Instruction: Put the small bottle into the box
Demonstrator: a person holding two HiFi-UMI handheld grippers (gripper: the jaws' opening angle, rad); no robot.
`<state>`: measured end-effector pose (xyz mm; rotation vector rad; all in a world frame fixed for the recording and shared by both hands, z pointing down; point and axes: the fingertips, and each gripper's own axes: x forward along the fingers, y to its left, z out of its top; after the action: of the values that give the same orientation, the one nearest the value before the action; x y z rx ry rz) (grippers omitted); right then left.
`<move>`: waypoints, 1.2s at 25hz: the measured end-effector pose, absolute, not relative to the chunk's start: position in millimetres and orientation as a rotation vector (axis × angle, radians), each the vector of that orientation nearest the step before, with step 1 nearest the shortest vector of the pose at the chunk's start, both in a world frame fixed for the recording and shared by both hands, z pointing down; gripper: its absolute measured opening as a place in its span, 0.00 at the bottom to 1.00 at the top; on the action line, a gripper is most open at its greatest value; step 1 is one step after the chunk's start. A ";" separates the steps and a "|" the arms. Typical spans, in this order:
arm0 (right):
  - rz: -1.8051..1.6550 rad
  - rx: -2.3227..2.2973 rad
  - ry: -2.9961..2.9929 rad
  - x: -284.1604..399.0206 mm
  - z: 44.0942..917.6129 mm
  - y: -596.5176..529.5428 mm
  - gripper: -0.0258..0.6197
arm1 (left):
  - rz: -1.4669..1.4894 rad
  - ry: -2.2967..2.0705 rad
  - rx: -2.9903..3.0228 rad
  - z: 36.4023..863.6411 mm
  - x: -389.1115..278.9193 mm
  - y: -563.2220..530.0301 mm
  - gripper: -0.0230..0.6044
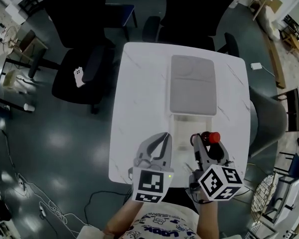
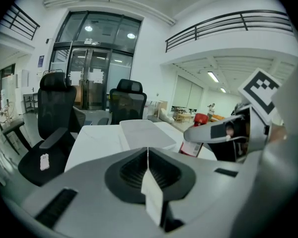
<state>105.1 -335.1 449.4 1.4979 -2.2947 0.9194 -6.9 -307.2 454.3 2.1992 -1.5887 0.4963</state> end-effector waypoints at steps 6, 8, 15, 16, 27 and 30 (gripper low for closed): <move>0.967 1.455 -2.243 106.5 477.7 -346.1 0.39 | 0.521 -1.582 2.150 470.7 -3.0 -314.0 0.07; 0.991 1.438 -2.234 104.2 485.8 -349.3 0.39 | 0.533 -1.586 2.136 474.8 -4.6 -316.7 0.07; 1.021 1.376 -2.214 98.2 507.7 -361.0 0.39 | 0.559 -1.580 2.092 492.5 -3.8 -325.9 0.07; 1.024 1.371 -2.209 98.9 511.1 -362.6 0.39 | 0.563 -1.580 2.086 495.1 -2.8 -326.9 0.07; 1.065 1.313 -2.147 100.4 542.7 -376.8 0.39 | 0.576 -1.593 2.011 515.6 -0.4 -337.6 0.07; 1.061 1.309 -2.129 100.5 549.0 -379.5 0.39 | 0.573 -1.592 1.995 521.5 -2.1 -339.4 0.07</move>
<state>100.5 -379.5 549.0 1.3088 -2.1292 1.0613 -2.1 -339.4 521.5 1.9952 -1.5920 0.5733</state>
